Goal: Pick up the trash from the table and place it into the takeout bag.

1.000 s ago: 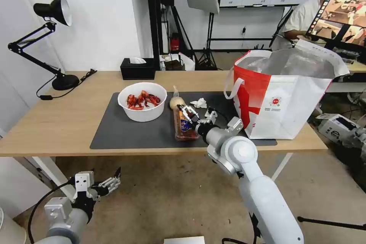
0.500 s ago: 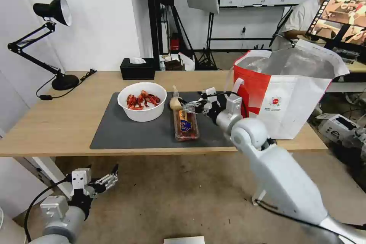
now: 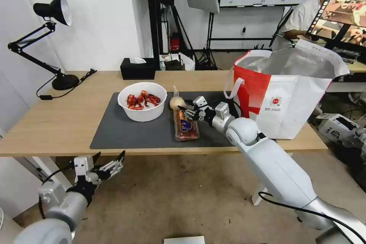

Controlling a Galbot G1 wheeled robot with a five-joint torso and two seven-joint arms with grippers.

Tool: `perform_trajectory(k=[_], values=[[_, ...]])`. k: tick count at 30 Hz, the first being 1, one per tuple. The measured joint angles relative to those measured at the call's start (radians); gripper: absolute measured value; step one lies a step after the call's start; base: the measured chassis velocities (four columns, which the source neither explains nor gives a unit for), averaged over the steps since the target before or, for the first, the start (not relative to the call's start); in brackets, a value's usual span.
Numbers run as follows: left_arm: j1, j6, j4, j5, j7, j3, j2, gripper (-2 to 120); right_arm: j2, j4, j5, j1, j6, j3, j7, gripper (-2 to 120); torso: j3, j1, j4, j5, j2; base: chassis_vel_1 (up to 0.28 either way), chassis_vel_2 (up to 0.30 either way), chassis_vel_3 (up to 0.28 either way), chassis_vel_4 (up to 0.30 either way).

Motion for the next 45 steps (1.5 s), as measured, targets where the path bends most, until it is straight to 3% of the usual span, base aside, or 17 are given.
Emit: perform_trajectory(k=[7,11,14,16,20,22,26,28,32,45], values=[[-0.081,0.012,0.06,-0.197,-0.031,0.026,0.108,100,0.001,-0.019,0.061,0.023,-0.063,-0.022,0.022,0,0.0,0.0,0.0002,-0.0002,0.0,0.0,0.0,0.0,0.0],[-0.143,0.007,0.105,-0.351,-0.042,0.056,0.174,100,0.008,-0.042,0.08,0.028,-0.073,-0.025,0.025,0,0.0,0.0,0.0,-0.0002,0.0,0.0,0.0,0.0,0.0],[-0.17,0.001,0.136,-0.346,-0.034,0.078,0.208,100,0.012,-0.052,0.081,0.029,-0.075,-0.03,0.026,0,0.0,0.0,0.0001,0.0001,0.0,0.0,0.0,0.0,0.0],[-0.199,-0.025,0.187,-0.25,0.008,0.107,0.247,100,0.014,-0.06,0.082,0.029,-0.079,-0.036,0.026,0,0.0,0.0,0.0001,-0.0002,0.0,0.0,0.0,0.0,0.0],[-0.228,-0.043,0.243,-0.199,0.056,0.135,0.294,100,0.022,-0.08,0.083,0.038,-0.08,-0.05,0.027,0,0.0,0.0,-0.0001,0.0,0.0,0.0,0.0,0.0,0.0],[-0.238,-0.045,0.263,-0.212,0.068,0.141,0.306,100,0.027,-0.089,0.084,0.047,-0.08,-0.057,0.027,0,0.0,0.0,-0.0001,0.0,0.0,0.0,0.0,0.0,0.0],[-0.261,-0.003,0.292,-0.359,0.075,0.145,0.316,100,0.044,-0.115,0.085,0.076,-0.077,-0.084,0.027,0,0.0,0.0,0.0007,-0.0001,0.0,0.0,0.0,0.0,0.0],[-0.295,0.047,0.304,-0.459,0.06,0.16,0.314,100,0.044,-0.117,0.085,0.082,-0.077,-0.09,0.028,0,0.0,0.0,0.0004,-0.0001,0.0,0.0,0.0,0.0,0.0],[-0.34,0.083,0.313,-0.542,0.033,0.181,0.305,100,0.039,-0.118,0.085,0.088,-0.077,-0.094,0.029,0,0.0,0.0,-0.0001,0.0,0.0,0.0,0.0,0.0,0.0],[-0.39,0.12,0.317,-0.655,0.013,0.209,0.295,100,0.015,-0.069,0.098,0.078,-0.088,-0.095,0.035,0,0.0,0.0,0.0001,0.0001,0.0,0.0,0.0,0.0,0.0]])
